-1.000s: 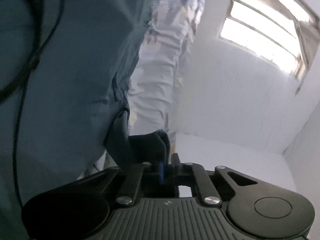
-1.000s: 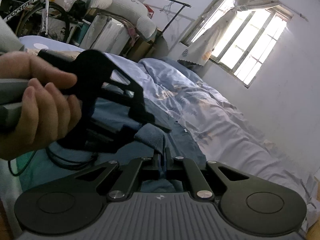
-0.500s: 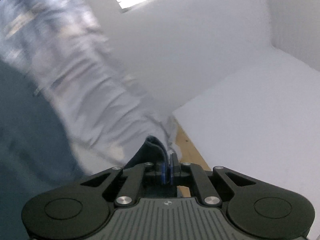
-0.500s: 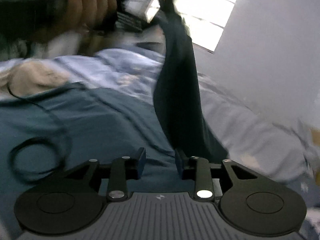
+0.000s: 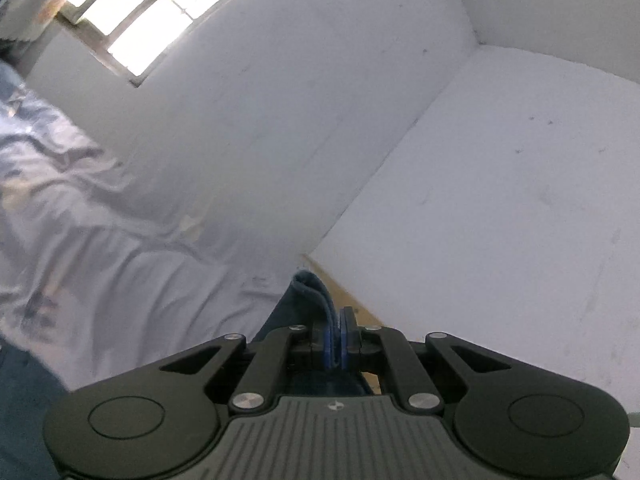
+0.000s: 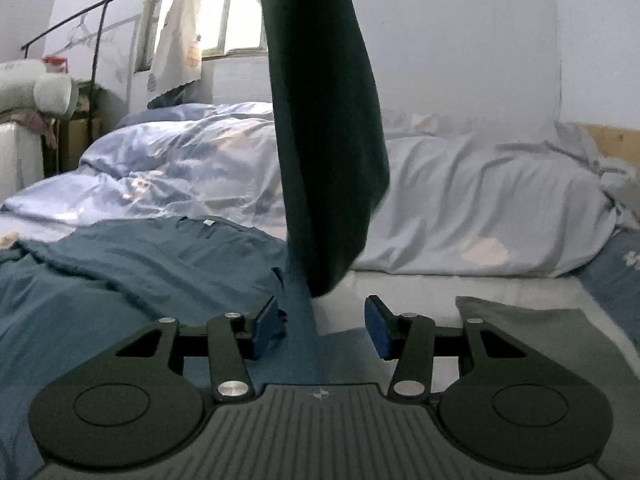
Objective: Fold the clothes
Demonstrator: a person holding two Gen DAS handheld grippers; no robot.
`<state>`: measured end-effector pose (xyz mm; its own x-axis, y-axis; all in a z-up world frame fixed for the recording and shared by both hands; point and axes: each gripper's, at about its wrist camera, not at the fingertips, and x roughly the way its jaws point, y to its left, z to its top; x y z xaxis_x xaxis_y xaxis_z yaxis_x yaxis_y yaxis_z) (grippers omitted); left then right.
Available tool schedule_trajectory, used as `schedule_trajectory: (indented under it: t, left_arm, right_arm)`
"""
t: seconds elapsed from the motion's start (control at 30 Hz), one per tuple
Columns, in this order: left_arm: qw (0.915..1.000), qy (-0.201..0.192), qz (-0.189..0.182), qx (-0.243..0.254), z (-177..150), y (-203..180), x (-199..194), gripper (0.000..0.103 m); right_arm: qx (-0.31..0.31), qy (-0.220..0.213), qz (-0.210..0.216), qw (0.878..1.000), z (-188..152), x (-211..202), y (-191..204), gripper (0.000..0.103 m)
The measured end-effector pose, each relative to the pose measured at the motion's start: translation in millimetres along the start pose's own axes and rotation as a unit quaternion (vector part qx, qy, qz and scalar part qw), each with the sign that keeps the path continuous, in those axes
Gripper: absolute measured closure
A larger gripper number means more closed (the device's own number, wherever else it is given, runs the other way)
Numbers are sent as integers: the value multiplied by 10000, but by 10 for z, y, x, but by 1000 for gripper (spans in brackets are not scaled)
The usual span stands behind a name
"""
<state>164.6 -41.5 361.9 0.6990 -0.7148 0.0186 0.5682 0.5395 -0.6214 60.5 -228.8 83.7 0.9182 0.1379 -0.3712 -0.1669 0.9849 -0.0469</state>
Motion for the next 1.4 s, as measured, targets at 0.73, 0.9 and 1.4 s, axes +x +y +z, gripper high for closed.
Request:
schedule_trajectory:
  t: [0.73, 0.9, 1.4]
  left_arm:
    - [9995, 99, -5, 301, -218, -419, 445, 102]
    - [9998, -136, -64, 156, -62, -393, 66, 102]
    - [9763, 75, 2159, 155, 50, 1078, -1433, 102]
  right_arm:
    - [1023, 340, -368, 9935, 1, 904, -274, 100]
    - [638, 475, -179, 9967, -72, 736, -243, 100]
    - [-731, 589, -361, 9949, -296, 607, 1, 100]
